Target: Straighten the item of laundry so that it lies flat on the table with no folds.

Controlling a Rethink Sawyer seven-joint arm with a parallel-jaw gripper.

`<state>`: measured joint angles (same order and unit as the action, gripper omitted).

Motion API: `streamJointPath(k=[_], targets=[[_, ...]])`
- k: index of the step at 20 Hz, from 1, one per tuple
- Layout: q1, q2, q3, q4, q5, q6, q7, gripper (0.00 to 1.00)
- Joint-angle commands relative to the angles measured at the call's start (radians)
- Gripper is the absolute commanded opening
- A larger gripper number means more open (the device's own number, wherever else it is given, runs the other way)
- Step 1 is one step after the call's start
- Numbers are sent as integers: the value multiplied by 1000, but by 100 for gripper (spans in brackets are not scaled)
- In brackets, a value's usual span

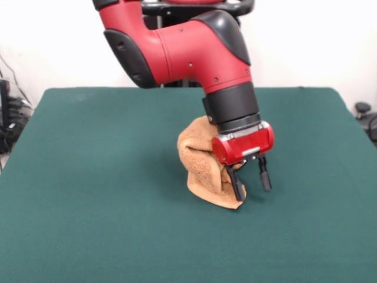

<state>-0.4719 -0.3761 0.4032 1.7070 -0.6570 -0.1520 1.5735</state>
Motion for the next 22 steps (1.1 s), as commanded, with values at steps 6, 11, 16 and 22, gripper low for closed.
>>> streamJointPath(k=[6,11,16,22], targets=[[65,40,-5,-25,-3,322,-5,100],[58,37,1,-18,-10,334,3,100],[66,7,-6,-10,-22,269,34,100],[68,-37,-9,12,-26,215,60,100]])
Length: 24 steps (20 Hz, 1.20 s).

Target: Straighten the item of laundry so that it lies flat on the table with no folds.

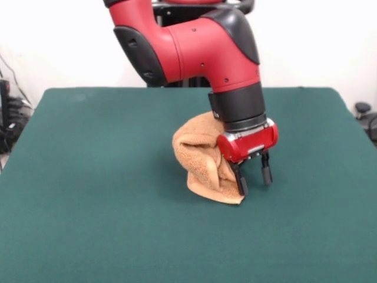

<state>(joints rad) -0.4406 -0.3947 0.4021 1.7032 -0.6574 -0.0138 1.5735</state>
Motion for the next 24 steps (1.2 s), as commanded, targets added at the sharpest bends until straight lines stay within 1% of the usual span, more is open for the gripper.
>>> streamJointPath(k=[1,4,9,14,20,24], targets=[[33,-25,-3,23,-25,78,60,100],[27,-35,3,35,-15,121,47,100],[3,-69,35,68,-10,117,48,100],[30,-34,-3,40,-2,198,24,100],[55,-13,-32,14,-4,249,23,100],[59,10,-34,-1,-9,270,21,100]])
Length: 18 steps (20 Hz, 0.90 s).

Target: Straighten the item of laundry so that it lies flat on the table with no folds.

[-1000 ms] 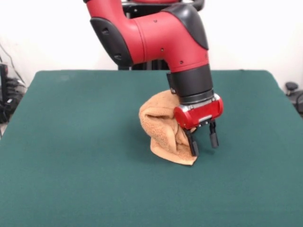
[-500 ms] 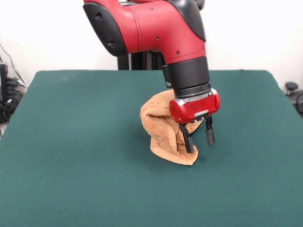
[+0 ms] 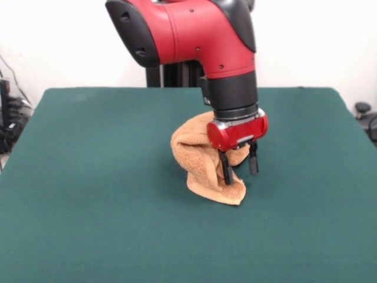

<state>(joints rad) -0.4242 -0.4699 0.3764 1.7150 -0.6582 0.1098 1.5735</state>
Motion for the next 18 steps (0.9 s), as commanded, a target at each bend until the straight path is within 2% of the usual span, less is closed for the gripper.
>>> streamJointPath(k=[1,18], targets=[[41,86,-7,-13,-9,147,21,100],[60,66,-36,-20,-24,106,52,100]])
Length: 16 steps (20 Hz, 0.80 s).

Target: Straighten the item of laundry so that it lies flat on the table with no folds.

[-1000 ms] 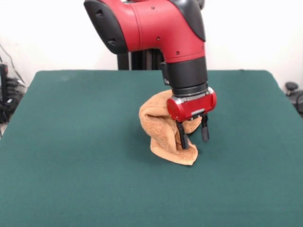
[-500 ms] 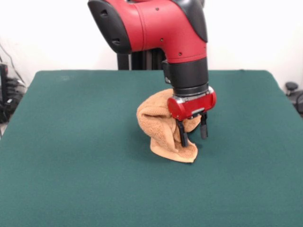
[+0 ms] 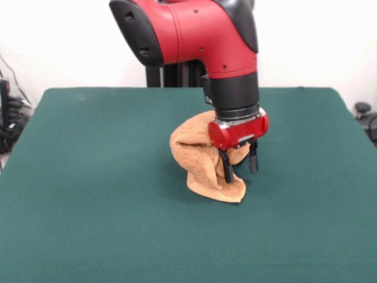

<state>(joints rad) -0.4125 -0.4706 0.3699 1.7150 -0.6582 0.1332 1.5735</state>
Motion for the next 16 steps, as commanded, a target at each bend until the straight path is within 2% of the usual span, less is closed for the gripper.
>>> streamJointPath(k=[1,16], targets=[[49,69,-32,-22,-25,83,52,100],[64,67,-51,-32,-17,118,40,100]])
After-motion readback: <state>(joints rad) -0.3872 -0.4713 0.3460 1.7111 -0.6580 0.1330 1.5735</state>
